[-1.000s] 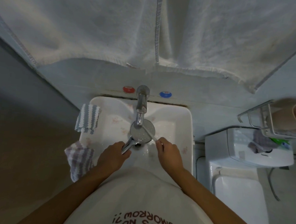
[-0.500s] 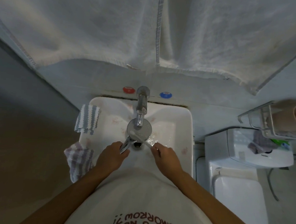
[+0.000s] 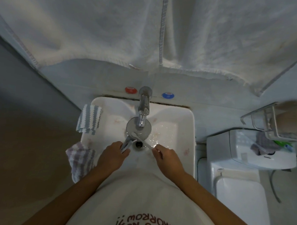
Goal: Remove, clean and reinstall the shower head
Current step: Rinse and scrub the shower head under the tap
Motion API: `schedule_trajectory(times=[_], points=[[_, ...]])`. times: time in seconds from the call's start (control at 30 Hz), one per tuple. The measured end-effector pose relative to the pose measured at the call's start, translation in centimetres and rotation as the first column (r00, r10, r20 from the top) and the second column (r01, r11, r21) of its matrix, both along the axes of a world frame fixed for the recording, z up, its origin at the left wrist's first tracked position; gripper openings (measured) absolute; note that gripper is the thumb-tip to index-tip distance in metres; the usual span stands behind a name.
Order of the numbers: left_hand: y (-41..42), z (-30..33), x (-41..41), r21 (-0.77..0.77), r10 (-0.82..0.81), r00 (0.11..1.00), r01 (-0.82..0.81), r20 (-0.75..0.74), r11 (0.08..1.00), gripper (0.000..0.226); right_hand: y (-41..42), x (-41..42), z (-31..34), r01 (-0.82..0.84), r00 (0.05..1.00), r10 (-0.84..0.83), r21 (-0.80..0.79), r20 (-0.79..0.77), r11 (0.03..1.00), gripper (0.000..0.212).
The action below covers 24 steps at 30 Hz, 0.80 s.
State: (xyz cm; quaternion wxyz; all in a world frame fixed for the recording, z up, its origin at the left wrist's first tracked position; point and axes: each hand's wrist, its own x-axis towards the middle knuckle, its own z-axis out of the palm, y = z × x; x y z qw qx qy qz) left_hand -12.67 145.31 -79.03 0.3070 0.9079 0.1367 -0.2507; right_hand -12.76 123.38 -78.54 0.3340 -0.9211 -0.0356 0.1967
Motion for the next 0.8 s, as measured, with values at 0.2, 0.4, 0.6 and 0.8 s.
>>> schedule_trajectory(times=[0.2,0.4,0.6,0.8], points=[[0.09,0.06,0.11,0.005,0.006,1.0,-0.006,0.0,1.0,0.033,-0.51,0.34,-0.24,0.047,0.998,-0.044,-0.062,0.05,0.997,0.029],[0.21,0.09,0.1,-0.019,0.033,0.999,-0.033,-0.002,0.999,0.032,-0.35,0.4,-0.03,0.068,0.996,-0.065,-0.048,0.058,0.997,0.029],[0.43,0.16,0.1,-0.028,0.079,0.997,-0.08,-0.008,0.996,0.035,-0.08,-0.33,0.1,-0.022,0.999,0.023,-0.015,0.035,1.0,0.025],[0.55,0.19,0.13,-0.041,0.132,0.991,-0.132,-0.007,0.99,0.034,-0.33,0.05,-0.1,-0.001,0.998,0.004,-0.059,0.056,0.998,0.029]])
